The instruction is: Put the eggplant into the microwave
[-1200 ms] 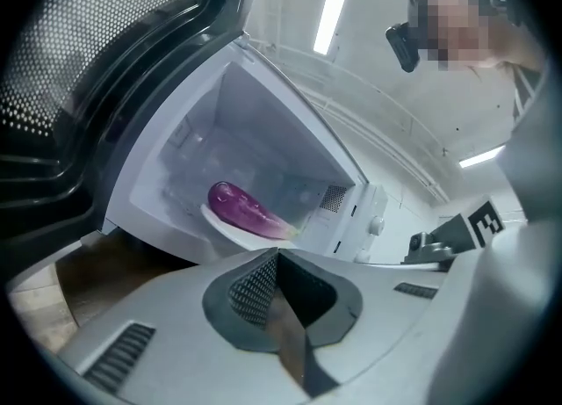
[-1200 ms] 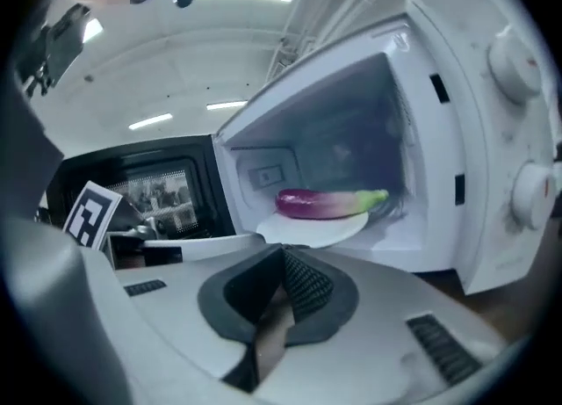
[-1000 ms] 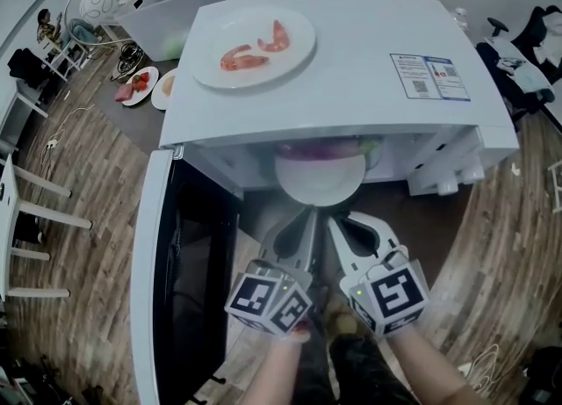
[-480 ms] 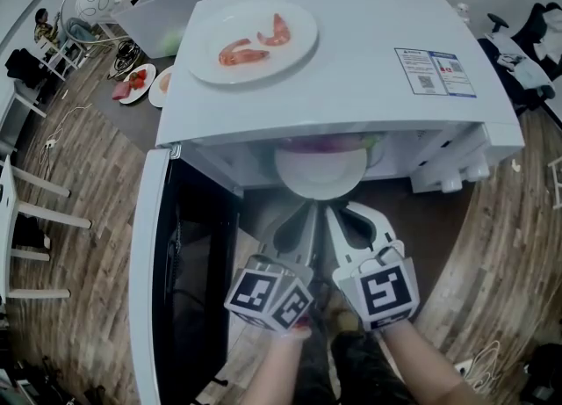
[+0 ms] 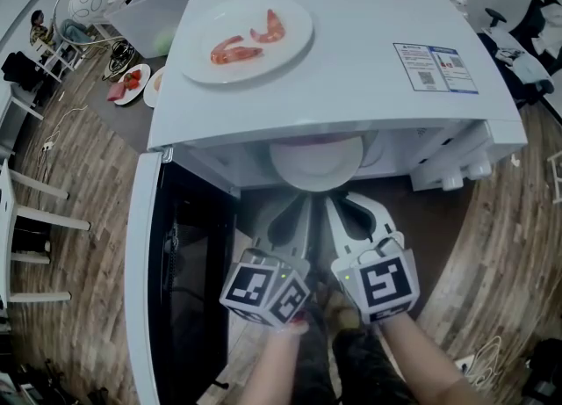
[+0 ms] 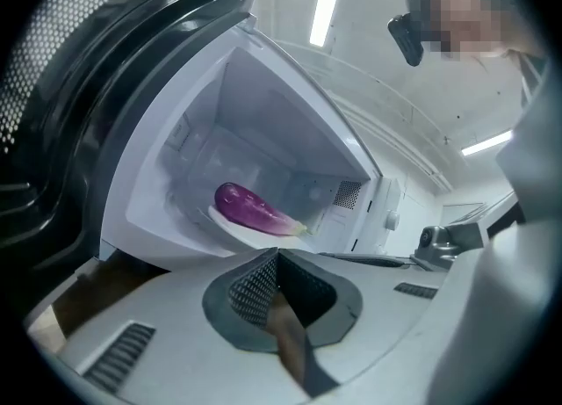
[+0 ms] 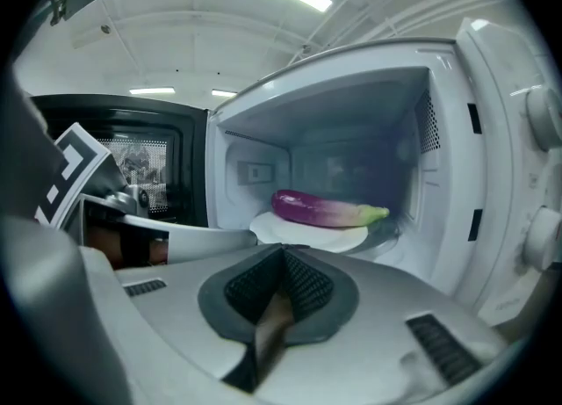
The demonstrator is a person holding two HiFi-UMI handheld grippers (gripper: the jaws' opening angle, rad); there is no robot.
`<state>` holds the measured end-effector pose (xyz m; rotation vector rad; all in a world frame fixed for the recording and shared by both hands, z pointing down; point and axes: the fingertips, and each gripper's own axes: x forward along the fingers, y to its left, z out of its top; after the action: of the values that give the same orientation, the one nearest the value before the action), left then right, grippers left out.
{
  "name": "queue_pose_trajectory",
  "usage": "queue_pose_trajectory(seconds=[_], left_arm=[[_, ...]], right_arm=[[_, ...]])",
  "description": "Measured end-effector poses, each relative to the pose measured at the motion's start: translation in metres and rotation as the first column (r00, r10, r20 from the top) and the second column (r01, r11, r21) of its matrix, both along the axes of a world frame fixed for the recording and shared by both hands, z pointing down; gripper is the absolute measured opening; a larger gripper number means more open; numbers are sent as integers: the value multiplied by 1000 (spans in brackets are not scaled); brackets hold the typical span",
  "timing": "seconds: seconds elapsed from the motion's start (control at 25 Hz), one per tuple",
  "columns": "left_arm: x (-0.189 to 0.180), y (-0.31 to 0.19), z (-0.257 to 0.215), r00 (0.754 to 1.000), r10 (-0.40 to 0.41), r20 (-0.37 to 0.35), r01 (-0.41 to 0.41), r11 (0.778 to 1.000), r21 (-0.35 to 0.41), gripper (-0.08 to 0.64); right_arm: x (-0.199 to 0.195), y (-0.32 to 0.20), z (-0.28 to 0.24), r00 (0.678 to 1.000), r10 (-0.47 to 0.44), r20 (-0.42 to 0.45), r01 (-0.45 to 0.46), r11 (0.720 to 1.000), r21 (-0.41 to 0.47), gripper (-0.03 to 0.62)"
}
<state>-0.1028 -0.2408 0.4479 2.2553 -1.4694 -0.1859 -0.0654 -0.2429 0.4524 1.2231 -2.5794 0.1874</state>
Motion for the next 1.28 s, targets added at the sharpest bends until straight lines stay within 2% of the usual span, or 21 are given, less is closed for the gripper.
queue_pose_trajectory(seconds=[0.16, 0.92, 1.28], left_arm=[[-2, -4, 0, 1000, -1, 23, 1, 1000, 0, 2], [-8, -20, 3, 1000, 2, 20, -2, 1000, -9, 2], [-7, -27, 3, 999, 13, 44, -13, 1000, -5, 2]], right_arm=[[-2, -5, 0, 1000, 6, 5, -6, 1000, 0, 3], [-12, -22, 2, 1000, 12, 16, -12, 1000, -5, 5], [-16, -29, 4, 999, 16, 37, -15, 1000, -17, 5]])
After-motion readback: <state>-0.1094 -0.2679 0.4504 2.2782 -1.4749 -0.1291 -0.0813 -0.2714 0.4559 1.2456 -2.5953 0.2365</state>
